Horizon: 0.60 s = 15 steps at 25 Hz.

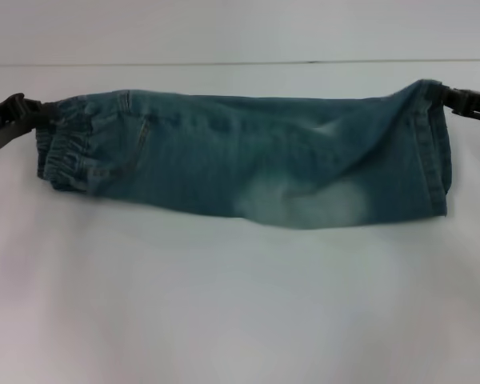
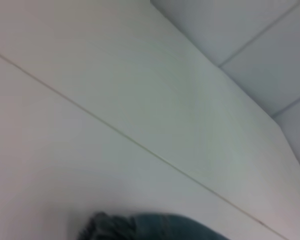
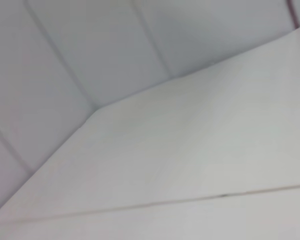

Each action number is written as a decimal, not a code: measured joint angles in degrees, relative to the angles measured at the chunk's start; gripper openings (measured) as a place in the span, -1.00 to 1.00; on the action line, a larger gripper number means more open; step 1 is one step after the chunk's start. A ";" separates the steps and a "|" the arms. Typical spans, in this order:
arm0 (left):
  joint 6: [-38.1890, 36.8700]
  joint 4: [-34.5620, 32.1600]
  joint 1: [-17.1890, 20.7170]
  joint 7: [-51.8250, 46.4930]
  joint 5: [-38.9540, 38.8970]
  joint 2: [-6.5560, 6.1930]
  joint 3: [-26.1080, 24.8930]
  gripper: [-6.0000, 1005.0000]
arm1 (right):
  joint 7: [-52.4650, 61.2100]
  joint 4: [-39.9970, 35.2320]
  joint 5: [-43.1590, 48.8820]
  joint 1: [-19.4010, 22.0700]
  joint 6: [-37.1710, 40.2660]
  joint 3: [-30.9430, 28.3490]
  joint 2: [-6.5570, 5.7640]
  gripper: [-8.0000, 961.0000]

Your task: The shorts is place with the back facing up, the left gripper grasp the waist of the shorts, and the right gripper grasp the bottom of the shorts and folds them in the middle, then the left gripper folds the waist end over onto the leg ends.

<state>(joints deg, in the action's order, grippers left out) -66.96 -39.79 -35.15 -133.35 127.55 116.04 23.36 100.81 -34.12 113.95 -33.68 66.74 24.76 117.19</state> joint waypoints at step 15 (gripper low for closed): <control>10.72 4.03 -0.63 7.10 -1.06 0.74 0.70 -0.90 | -14.06 10.32 -5.26 -6.39 -21.46 0.34 2.09 -0.97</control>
<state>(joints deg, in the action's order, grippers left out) -56.24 -35.76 -35.79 -126.25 126.50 116.78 24.05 86.75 -23.80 108.69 -40.07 45.28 25.10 119.29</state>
